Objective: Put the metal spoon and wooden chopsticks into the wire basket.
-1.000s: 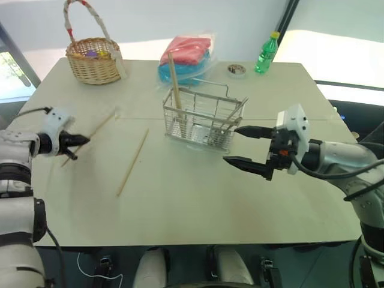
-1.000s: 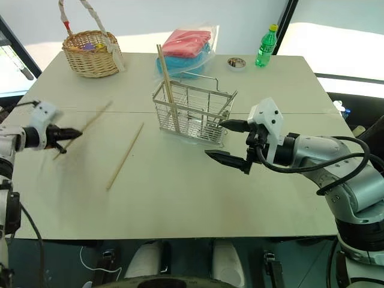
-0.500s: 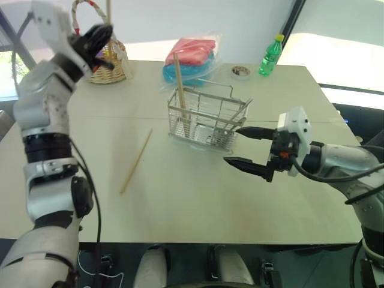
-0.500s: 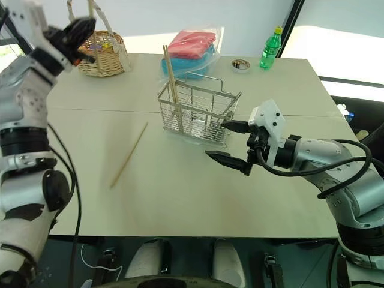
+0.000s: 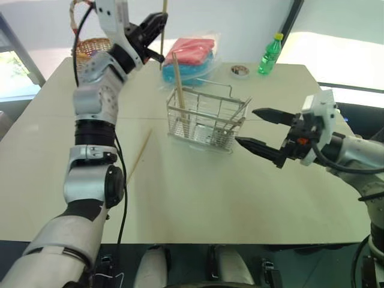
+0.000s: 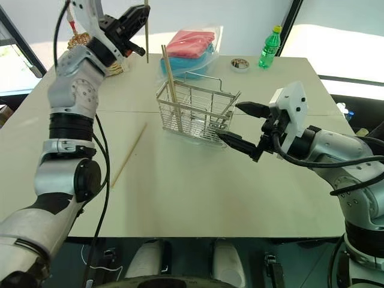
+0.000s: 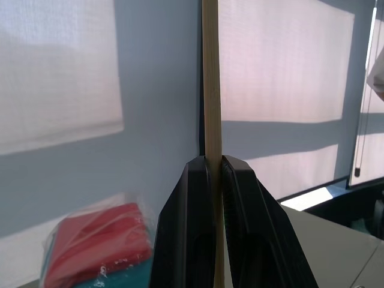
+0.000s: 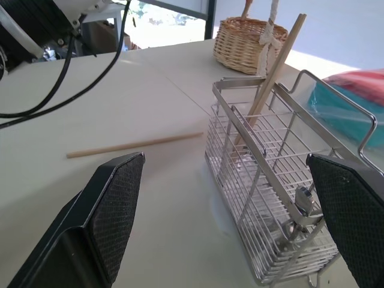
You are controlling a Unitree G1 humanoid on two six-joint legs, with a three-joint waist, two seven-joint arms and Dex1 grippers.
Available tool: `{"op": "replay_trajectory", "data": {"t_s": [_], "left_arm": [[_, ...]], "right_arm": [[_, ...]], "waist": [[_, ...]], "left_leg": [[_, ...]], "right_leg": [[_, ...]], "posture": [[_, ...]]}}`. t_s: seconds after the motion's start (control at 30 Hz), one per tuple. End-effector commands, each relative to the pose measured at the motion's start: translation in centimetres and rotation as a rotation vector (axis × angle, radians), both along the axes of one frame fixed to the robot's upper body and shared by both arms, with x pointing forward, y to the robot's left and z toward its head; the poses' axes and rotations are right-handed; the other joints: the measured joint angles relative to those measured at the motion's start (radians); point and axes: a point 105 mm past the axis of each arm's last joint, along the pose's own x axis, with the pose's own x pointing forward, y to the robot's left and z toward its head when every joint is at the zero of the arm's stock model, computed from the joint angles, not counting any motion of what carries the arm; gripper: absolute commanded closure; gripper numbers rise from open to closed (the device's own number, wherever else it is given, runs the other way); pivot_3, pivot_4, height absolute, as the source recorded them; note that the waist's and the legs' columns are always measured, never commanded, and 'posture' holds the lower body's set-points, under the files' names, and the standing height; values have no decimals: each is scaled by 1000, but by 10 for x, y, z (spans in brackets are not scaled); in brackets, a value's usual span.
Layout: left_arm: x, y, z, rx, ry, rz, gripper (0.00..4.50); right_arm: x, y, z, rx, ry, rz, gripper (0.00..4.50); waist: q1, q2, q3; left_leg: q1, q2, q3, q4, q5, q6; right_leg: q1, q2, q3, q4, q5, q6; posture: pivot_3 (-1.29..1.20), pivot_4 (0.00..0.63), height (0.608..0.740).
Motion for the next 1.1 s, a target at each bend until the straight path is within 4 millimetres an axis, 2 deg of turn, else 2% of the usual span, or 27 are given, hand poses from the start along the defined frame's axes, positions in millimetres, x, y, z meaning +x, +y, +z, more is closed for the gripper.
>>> {"op": "replay_trajectory", "data": {"t_s": [0.03, 0.27, 0.53, 0.67, 0.83, 0.87, 1.1], "left_arm": [[-2, -12, 11, -41, -41, -24, 4480], [0, -33, -12, -10, -9, -63, 4480], [2, -42, -40, -8, 54, -75, 4480], [2, -43, -46, -45, 90, -91, 2907], [0, -41, -43, -64, 94, -94, 304], [-1, -40, -41, -69, 93, -92, 70], [-10, -25, -29, -58, 61, -64, 70]], "right_arm": [[-7, 5, 10, 11, -49, 10, 0], [-10, 5, 9, 11, -46, 1, 0], [-7, 4, 10, 24, -50, -16, 0], [-5, 4, 11, 31, -52, -19, 0], [-3, 4, 12, 39, -51, -22, 0], [-2, 4, 13, 39, -51, -22, 0], [2, 5, 12, 45, -47, -18, 0]], "waist": [[1, 0, 0], [0, 0, 0], [0, 0, 0], [1, 0, 0], [0, 0, 0], [0, 0, 0], [-2, 1, 0]], "left_leg": [[0, 0, 0, 0, 0, 0], [-1, 0, 0, 0, 0, 0], [-1, 0, -1, 0, 0, 0], [-1, 0, -1, 0, 0, 0], [-1, 0, -1, 0, 0, 1], [-1, 0, -1, 0, 0, 1], [-1, 0, -1, 0, 0, 1]], "right_leg": [[0, 0, 0, 0, 0, 0], [0, 0, 0, -1, 0, 0], [0, 0, 0, -1, -1, -2], [0, 0, 0, -1, -1, -2], [0, 0, 0, -1, -1, -3], [0, 0, 0, -1, -1, -3], [0, 0, 0, -1, -1, -3]], "posture": [[0, 150, 728], [0, 150, 728], [0, 150, 728], [0, 150, 728], [0, 150, 728], [0, 150, 728], [0, 150, 728]]}}
